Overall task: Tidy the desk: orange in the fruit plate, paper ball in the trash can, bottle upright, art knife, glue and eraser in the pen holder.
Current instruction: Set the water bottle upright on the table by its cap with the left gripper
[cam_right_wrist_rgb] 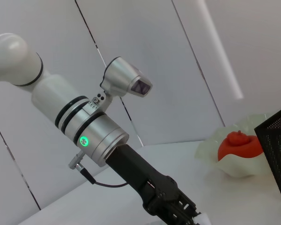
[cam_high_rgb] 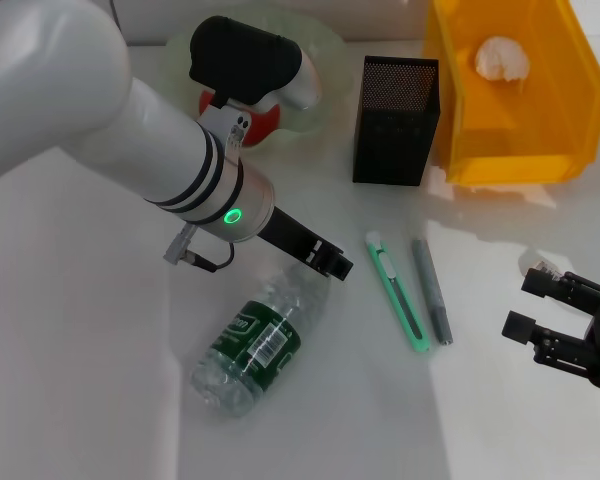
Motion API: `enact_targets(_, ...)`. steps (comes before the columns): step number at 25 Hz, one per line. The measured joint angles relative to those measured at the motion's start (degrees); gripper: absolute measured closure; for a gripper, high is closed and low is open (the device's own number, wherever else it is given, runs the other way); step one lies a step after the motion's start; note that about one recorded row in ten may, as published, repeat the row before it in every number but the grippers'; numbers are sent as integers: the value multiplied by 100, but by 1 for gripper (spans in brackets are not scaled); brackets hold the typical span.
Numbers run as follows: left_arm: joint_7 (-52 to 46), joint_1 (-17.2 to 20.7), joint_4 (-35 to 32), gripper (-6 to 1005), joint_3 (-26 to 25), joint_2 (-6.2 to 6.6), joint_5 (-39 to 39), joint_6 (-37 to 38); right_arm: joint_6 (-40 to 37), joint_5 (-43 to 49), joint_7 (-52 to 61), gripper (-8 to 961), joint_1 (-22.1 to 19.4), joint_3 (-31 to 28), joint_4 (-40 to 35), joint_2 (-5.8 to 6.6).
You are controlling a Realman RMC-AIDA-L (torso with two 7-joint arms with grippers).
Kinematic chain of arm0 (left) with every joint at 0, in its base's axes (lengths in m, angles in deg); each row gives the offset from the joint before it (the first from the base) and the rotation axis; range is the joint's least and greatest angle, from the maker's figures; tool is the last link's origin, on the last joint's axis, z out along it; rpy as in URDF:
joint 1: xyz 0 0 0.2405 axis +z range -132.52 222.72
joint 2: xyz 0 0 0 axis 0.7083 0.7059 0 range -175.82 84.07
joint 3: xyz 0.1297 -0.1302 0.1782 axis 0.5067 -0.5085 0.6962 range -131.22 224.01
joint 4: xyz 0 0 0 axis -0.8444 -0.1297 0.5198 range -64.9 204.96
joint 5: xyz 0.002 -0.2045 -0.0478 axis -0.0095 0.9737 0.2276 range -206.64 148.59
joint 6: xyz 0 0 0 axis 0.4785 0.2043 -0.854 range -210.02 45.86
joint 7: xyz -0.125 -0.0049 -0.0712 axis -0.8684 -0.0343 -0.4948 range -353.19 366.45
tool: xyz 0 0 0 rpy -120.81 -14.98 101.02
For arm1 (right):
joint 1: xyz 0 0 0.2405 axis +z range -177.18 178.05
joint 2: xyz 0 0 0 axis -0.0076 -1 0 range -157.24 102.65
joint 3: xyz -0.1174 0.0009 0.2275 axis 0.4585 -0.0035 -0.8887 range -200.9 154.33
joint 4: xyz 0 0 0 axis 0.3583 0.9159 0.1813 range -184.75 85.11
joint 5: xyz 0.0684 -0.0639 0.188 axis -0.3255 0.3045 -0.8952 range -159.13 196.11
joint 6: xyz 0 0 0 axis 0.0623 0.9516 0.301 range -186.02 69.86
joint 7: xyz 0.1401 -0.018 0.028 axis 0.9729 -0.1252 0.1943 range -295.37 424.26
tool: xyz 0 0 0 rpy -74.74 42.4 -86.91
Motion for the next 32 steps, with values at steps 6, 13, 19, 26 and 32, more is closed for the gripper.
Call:
enact_targets(6,1226,520,-837,539,-88,28,236,106,-1,0,2,178,-7,0,0,3)
enact_targets(13,3189,1330,-1224,546,-1280,62,1980,408,-14,0,6,178,46,0,0,3)
enact_targets(19,4257,1502,-635,549,-2189,62,3137,842,-25,0,13,178,87,1,0,-5)
enact_targets(26,5418,1567,321,550,-3050,61,4069,1300,-27,0,21,178,136,0,0,-14)
enact_targets(32,6700,1662,1165,551,-3283,61,5013,1402,-49,-2,32,178,170,0,0,-36)
